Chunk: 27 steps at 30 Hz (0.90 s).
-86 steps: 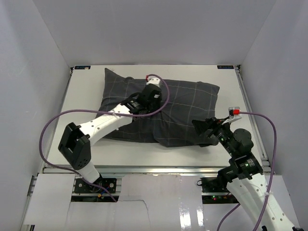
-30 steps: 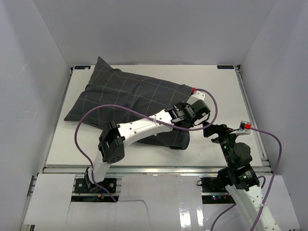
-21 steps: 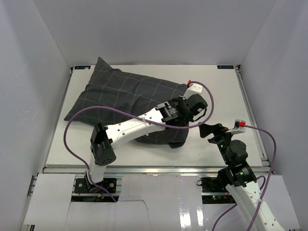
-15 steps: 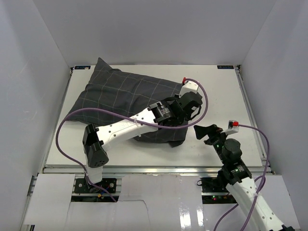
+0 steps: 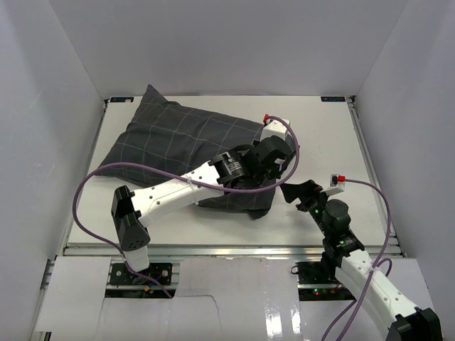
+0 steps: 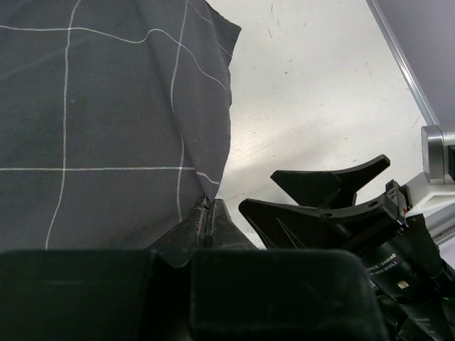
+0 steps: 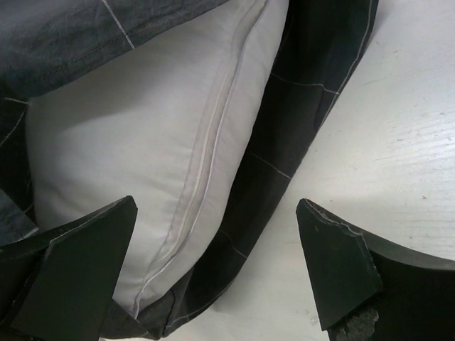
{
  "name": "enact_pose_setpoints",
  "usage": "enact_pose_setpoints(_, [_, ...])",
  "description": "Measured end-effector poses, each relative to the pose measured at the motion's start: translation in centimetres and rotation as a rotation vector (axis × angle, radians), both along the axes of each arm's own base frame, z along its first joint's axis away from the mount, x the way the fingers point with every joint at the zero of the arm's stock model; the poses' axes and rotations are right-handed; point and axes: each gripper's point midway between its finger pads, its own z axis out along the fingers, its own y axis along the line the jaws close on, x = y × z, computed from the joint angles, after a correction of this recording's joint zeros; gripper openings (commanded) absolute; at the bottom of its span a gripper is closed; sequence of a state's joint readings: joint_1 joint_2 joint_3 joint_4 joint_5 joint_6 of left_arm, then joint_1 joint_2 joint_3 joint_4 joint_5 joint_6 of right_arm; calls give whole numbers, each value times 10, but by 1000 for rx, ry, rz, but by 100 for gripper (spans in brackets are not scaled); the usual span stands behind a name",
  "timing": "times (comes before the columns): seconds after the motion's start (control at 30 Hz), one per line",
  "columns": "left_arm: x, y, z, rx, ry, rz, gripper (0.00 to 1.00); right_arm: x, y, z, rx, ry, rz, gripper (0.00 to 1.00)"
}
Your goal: Remove the pillowcase from the pillow
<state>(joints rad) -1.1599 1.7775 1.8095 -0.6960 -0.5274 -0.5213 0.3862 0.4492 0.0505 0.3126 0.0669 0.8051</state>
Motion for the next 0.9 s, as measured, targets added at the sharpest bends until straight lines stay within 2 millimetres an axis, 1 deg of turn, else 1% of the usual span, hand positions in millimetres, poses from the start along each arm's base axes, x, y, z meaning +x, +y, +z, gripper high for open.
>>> enact_pose_setpoints(0.2, [-3, 0, 2, -20, 3, -10, 0, 6, 8, 4, 41, -3, 16, 100])
enact_pose_setpoints(0.33, [-4, -1, 7, -39, 2, -19, 0, 10, 14, 17, 97, -37, 35, 99])
enact_pose_setpoints(0.47, [-6, -2, 11, -56, 5, -26, 0, 12, 21, 24, 135, -51, 61, 96])
enact_pose_setpoints(0.63, [-6, -3, 13, -68, 7, -26, 0, 12, 28, 18, 155, -18, 86, 90])
enact_pose_setpoints(0.8, [-6, -4, 13, -76, 8, -25, 0, 10, 40, 18, 167, -18, 113, 90])
enact_pose_setpoints(0.9, [-7, -4, 13, -80, 11, -26, 0, 8, 51, 14, 163, -14, 140, 90])
